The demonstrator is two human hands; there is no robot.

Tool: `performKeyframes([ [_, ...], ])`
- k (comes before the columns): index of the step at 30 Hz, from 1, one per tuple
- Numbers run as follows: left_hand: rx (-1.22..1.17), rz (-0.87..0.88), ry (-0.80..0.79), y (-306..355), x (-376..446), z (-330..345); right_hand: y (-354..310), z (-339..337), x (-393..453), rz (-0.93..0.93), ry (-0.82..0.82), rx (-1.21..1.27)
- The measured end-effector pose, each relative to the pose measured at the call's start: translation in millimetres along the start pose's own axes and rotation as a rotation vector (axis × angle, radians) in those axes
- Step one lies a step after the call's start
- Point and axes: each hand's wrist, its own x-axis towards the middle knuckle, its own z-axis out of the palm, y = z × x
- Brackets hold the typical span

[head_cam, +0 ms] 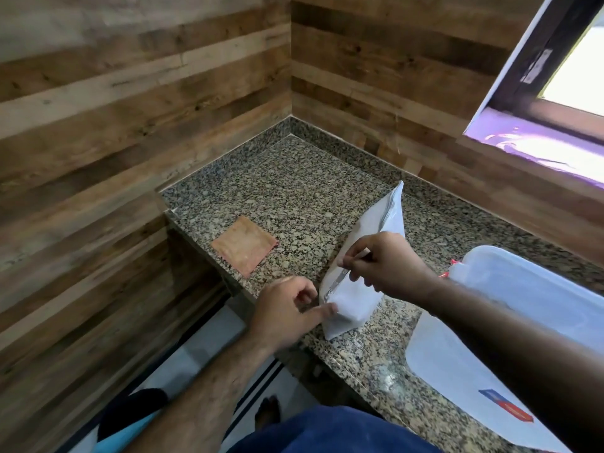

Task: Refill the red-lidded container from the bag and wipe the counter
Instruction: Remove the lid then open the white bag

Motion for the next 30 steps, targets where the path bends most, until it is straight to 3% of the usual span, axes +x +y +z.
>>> performKeyframes([
  [2,0.256,0.072,-0.081,9.7,11.8,12.1,-3.7,-3.3,-1.8,-0.005,-0.032,-0.021],
  [4,0.385,0.225,-0.055,12.3,19.2,21.8,-8.8,-6.5,-3.9,-0.023,-0.048,-0.073],
  [7,0.393,0.408,0.064,-0.5,24.3,32.0,-13.2,-12.0,-2.8,-0.096,-0.048,-0.395],
  [11,0.442,0.431,0.068,-5.2,26.4,35.7,-8.9,-21.4,7.2,-0.136,-0.06,-0.768],
  [19,0.421,0.551,-0.029,-15.9,35.8,30.1,47.1,-84.8,89.6,0.003,0.084,-0.916],
  [22,0.424,0.613,-0.132,-17.3,45.5,25.3,68.7,-110.3,125.6,0.118,0.186,-0.863],
  [30,0.445,0.714,-0.238,-24.0,59.5,24.1,118.5,-139.8,195.6,0.666,0.482,-0.197],
])
